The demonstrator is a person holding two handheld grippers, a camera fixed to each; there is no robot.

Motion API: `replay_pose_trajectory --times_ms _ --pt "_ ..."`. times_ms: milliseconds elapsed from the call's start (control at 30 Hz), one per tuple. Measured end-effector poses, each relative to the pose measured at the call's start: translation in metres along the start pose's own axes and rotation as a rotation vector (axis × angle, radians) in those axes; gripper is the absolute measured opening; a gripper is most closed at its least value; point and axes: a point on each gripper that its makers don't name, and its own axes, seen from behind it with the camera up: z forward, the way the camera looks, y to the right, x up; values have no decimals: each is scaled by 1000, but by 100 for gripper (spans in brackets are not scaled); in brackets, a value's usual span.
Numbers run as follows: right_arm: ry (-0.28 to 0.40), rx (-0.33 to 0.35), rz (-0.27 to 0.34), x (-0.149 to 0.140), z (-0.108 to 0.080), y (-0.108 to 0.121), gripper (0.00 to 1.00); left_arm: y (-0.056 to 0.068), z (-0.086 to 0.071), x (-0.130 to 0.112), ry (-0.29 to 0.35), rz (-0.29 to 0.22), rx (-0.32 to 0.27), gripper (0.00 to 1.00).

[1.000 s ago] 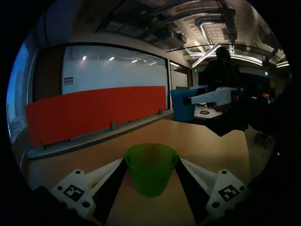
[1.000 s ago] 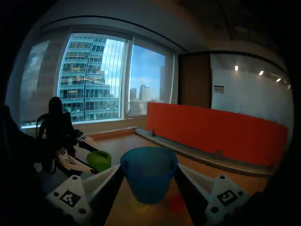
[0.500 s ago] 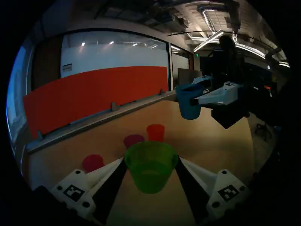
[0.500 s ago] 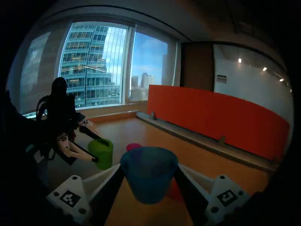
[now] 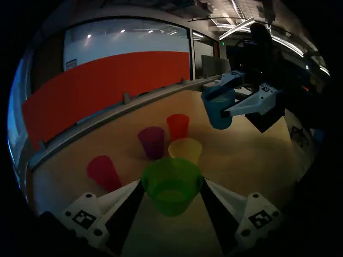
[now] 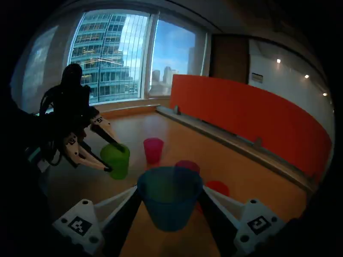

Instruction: Pour water

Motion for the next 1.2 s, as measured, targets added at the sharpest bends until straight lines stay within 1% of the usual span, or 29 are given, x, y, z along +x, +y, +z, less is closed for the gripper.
replay_pose_trajectory --times_ms 167,500,700,900,1200 --pt "-42 8 -10 -17 8 -2 90 -2 8 -12 -41 -7 -7 87" --pt "-93 37 9 -43 20 -8 90 -4 23 -31 -94 -14 -24 87" --pt "-116 49 18 -56 25 -12 90 -4 29 -37 -103 -20 -30 87" --pt "-123 55 26 -60 28 -14 89 -5 32 -41 -106 -28 -31 87" --pt "-127 59 35 -62 29 -16 90 -8 31 -45 -97 -55 -35 87"
